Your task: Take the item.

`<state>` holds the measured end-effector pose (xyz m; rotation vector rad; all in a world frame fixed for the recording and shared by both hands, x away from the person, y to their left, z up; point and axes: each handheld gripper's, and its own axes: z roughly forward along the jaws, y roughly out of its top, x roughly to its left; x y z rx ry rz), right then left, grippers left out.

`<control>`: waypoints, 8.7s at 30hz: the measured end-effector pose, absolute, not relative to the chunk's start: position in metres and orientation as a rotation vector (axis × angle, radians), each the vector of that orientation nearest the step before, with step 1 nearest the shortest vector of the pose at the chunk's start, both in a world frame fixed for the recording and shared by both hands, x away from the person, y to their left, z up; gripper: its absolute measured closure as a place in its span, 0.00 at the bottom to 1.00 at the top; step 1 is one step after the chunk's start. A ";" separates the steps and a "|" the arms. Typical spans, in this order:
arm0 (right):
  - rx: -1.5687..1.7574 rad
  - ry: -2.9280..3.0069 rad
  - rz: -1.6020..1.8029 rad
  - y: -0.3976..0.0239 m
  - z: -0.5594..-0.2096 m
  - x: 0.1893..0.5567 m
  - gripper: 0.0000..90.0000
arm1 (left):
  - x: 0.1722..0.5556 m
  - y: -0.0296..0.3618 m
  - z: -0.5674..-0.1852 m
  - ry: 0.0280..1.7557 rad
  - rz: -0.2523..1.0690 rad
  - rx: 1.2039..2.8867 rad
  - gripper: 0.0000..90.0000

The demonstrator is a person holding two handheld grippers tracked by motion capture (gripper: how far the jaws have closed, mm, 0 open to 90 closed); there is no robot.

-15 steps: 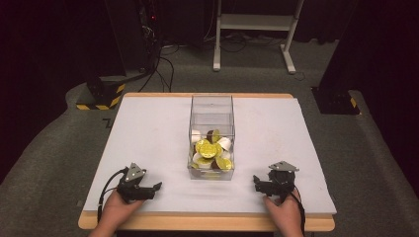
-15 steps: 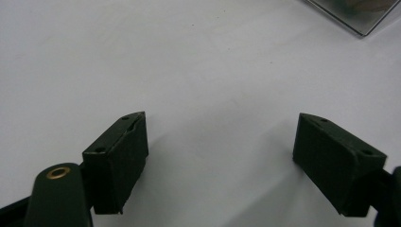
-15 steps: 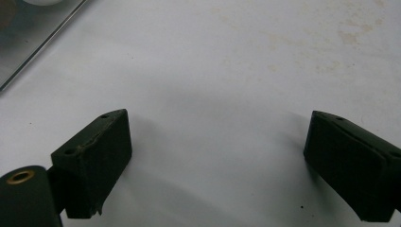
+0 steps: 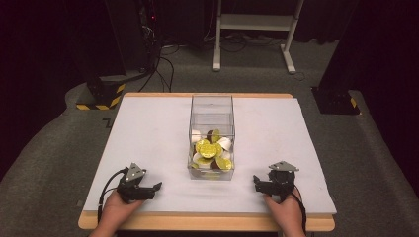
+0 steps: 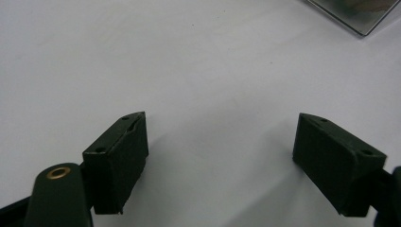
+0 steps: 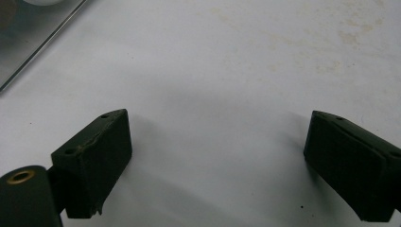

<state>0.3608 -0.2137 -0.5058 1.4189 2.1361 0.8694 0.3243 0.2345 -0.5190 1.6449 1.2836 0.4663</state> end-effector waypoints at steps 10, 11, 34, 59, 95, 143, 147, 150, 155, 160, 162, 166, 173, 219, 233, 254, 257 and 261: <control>1.422 2.138 0.877 -0.215 -0.506 0.361 0.09 | 0.323 0.234 -0.519 1.300 0.471 1.619 0.22; 1.422 2.137 0.872 -0.214 -0.506 0.361 0.09 | 0.323 0.235 -0.519 1.298 0.468 1.626 0.22; 1.420 2.139 0.878 -0.215 -0.506 0.361 0.09 | 0.321 0.242 -0.505 1.258 0.490 1.614 0.18; 1.421 2.138 0.876 -0.214 -0.506 0.361 0.09 | 0.326 0.225 -0.481 1.208 0.447 1.538 0.11; 1.419 2.136 0.872 -0.214 -0.506 0.361 0.09 | 0.330 0.192 -0.458 1.100 0.407 1.497 0.16; 1.419 2.136 0.872 -0.214 -0.506 0.361 0.09 | 0.352 0.138 -0.425 0.995 0.291 1.531 0.17; 1.419 2.136 0.872 -0.214 -0.506 0.361 0.09 | 0.354 0.134 -0.424 0.986 0.286 1.545 0.16; 1.419 2.136 0.872 -0.214 -0.506 0.361 0.09 | 0.356 0.130 -0.423 0.981 0.278 1.540 0.17; 1.419 2.136 0.872 -0.214 -0.506 0.361 0.09 | 0.361 0.123 -0.422 0.979 0.273 1.546 0.17; 1.419 2.136 0.873 -0.214 -0.506 0.361 0.09 | 0.366 0.117 -0.420 0.985 0.260 1.533 0.17; 1.419 2.136 0.873 -0.214 -0.506 0.361 0.09 | 0.368 0.115 -0.419 0.980 0.254 1.534 0.17; 1.419 2.136 0.873 -0.214 -0.506 0.361 0.09 | 0.372 0.113 -0.419 0.980 0.246 1.527 0.17; 1.419 2.136 0.872 -0.214 -0.506 0.361 0.09 | 0.376 0.110 -0.420 0.976 0.252 1.545 0.19; 1.419 2.136 0.872 -0.214 -0.506 0.361 0.09 | 0.399 0.078 -0.434 1.000 0.250 1.662 0.33; 1.419 2.136 0.873 -0.214 -0.506 0.361 0.09 | 0.397 0.080 -0.440 0.986 0.283 1.667 0.42; 1.419 2.137 0.872 -0.214 -0.506 0.361 0.09 | 0.392 0.087 -0.429 0.980 0.283 1.589 0.42; 1.419 2.138 0.873 -0.214 -0.506 0.361 0.09 | 0.392 0.088 -0.427 0.975 0.285 1.585 0.42; 1.419 2.138 0.872 -0.214 -0.506 0.361 0.09 | 0.391 0.089 -0.424 0.970 0.290 1.579 0.42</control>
